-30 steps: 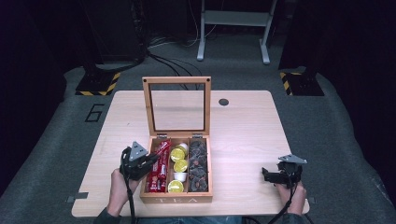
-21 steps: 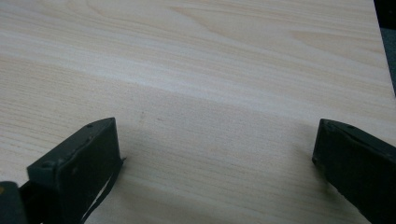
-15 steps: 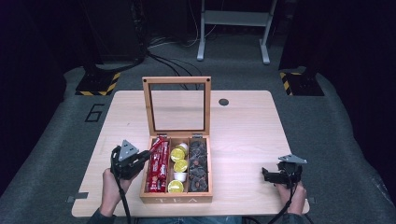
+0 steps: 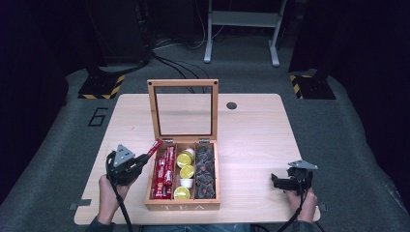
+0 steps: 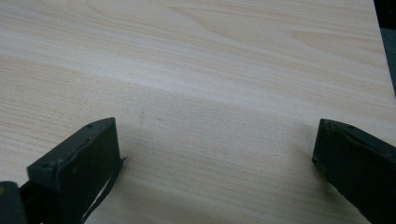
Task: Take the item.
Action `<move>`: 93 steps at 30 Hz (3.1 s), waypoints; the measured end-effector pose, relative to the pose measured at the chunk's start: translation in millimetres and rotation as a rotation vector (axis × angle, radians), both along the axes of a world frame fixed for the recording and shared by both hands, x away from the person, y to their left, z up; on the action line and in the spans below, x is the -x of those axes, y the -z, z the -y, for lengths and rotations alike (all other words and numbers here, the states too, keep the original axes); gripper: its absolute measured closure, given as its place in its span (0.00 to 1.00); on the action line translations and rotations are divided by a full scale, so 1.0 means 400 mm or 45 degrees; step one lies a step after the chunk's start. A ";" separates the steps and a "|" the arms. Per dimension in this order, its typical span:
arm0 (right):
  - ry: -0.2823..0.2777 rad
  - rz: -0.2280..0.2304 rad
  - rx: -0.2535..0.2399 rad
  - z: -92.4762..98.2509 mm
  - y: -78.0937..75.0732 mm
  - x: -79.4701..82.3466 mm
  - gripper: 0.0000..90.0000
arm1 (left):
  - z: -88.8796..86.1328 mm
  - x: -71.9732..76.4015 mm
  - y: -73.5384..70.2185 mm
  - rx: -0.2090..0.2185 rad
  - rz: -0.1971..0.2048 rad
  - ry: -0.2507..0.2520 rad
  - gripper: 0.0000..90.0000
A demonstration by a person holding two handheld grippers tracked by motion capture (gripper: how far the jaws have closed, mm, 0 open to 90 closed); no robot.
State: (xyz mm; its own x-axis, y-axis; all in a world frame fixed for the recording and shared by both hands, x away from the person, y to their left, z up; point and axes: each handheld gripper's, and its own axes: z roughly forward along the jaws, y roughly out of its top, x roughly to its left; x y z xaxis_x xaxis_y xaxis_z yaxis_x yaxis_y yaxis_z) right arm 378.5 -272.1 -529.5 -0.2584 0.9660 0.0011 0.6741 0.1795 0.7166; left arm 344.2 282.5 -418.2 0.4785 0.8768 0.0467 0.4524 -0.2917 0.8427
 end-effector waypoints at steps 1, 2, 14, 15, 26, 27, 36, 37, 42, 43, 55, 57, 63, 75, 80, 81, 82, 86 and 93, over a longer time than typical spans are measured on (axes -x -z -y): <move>0.000 0.000 0.000 0.000 0.000 0.000 0.00 | -0.004 0.000 0.000 0.002 0.001 -0.005 0.92; -0.001 0.000 0.001 0.000 0.000 0.000 0.00 | -0.007 0.000 0.000 0.001 0.002 -0.009 0.92; 0.001 0.000 0.000 0.000 0.000 0.000 0.00 | -0.050 -0.002 0.004 0.011 0.011 -0.067 0.92; 0.003 -0.001 -0.001 -0.001 0.000 0.000 0.00 | -0.053 -0.002 0.005 0.013 0.014 -0.074 0.93; 0.005 -0.002 -0.003 -0.001 0.000 0.001 0.00 | -0.081 -0.009 0.014 0.018 0.011 -0.113 0.93; 0.001 0.000 0.000 0.000 0.000 0.000 0.00 | -0.084 -0.009 0.014 0.018 0.013 -0.116 0.93; 0.006 -0.002 -0.003 -0.001 0.000 0.001 0.00 | -0.106 -0.015 0.023 0.022 0.013 -0.152 0.93; 0.004 -0.001 -0.002 -0.001 0.000 0.000 0.00 | -0.109 -0.016 0.025 0.019 0.013 -0.150 0.93; 0.006 -0.002 -0.003 -0.001 0.000 0.001 0.00 | -0.119 -0.022 0.039 0.022 0.002 -0.171 0.93; 0.003 -0.001 -0.001 0.000 0.000 0.000 0.00 | -0.121 -0.023 0.041 0.019 -0.001 -0.172 0.93; -0.001 -0.001 0.001 0.000 0.000 0.000 0.00 | -0.147 -0.039 0.058 0.037 0.000 -0.224 0.93; -0.001 -0.001 0.000 0.000 0.000 0.000 0.00 | -0.151 -0.041 0.060 0.041 0.000 -0.234 0.93; -0.001 0.000 0.000 0.000 0.000 0.000 0.00 | -0.160 -0.050 0.067 0.042 0.001 -0.254 0.93; -0.001 -0.001 0.001 0.000 0.000 0.000 0.00 | -0.177 -0.068 0.083 0.067 -0.009 -0.294 0.93; -0.001 -0.001 0.000 0.000 0.000 0.000 0.00 | -0.185 -0.077 0.090 0.077 -0.006 -0.314 0.93; -0.001 -0.001 0.000 0.000 0.000 0.000 0.00 | -0.187 -0.079 0.091 0.074 -0.012 -0.312 0.93; -0.001 -0.001 0.000 0.000 0.000 0.000 0.00 | -0.188 -0.081 0.094 0.080 -0.020 -0.320 0.93; -0.001 0.000 0.000 0.000 0.000 0.000 0.00 | -0.191 -0.091 0.109 0.082 -0.026 -0.335 0.93; -0.001 -0.001 0.000 0.000 0.000 0.000 0.00 | -0.199 -0.105 0.138 0.084 -0.057 -0.350 0.93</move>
State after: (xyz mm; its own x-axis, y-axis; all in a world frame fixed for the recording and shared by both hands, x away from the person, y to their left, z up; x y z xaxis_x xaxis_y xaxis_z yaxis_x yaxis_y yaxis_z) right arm 378.5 -272.2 -529.5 -0.2591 0.9658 0.0010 0.6742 0.1801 0.7162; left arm 386.4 362.0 -473.6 0.2227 0.9744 -0.0310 0.5444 -0.0979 0.8331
